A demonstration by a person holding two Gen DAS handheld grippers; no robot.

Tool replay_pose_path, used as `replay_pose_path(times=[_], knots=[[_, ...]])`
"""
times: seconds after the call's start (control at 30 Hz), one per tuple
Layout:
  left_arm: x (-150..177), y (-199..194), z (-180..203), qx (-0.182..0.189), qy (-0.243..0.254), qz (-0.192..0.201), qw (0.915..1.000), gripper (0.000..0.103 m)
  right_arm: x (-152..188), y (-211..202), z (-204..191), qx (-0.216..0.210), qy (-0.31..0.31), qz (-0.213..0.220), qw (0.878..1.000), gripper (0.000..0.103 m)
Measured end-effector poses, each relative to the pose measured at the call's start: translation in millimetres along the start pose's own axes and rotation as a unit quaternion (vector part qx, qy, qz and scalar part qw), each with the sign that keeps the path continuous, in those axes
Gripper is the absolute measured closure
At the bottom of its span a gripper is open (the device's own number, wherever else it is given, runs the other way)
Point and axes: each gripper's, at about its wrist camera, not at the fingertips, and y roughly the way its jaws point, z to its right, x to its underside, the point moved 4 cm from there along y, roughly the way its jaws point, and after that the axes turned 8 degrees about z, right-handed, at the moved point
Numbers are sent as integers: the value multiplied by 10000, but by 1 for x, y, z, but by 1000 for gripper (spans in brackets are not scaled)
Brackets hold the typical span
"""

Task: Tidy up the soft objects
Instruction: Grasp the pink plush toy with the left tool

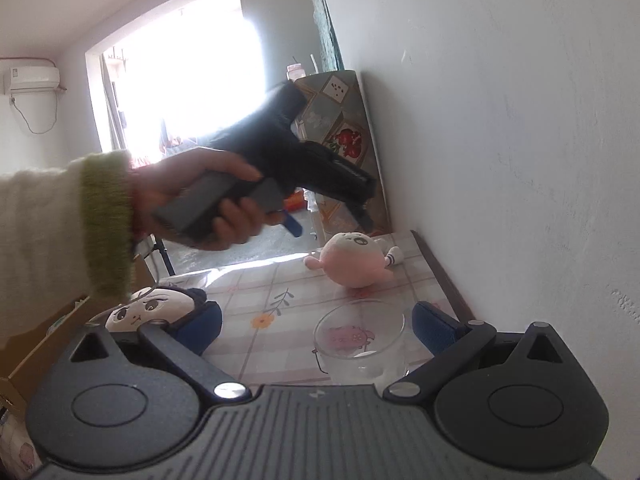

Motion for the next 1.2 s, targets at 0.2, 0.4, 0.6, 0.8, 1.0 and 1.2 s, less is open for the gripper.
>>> replay_pose_path(times=[0.2,0.4,0.6,0.8,1.0,1.2], knots=[[-12,57,8,-128,-21,-407,9991,0,8,9,8,-55,10,-120,9999,0],[-10,77,8,-903,495,-383,9939,0,12,15,13,-120,91,-164,9998,0],[-14,81,-4,-924,285,-457,9943,0,13,18,14,-182,100,-163,9997,0],[-14,87,-2,-851,543,-589,9931,0,16,20,19,-216,172,-185,9994,0],[-1,104,-4,-889,731,-977,9885,4,17,21,21,-220,207,-180,9994,0],[1,104,-11,-861,363,-854,9920,13,16,17,24,-135,226,-146,9995,0]])
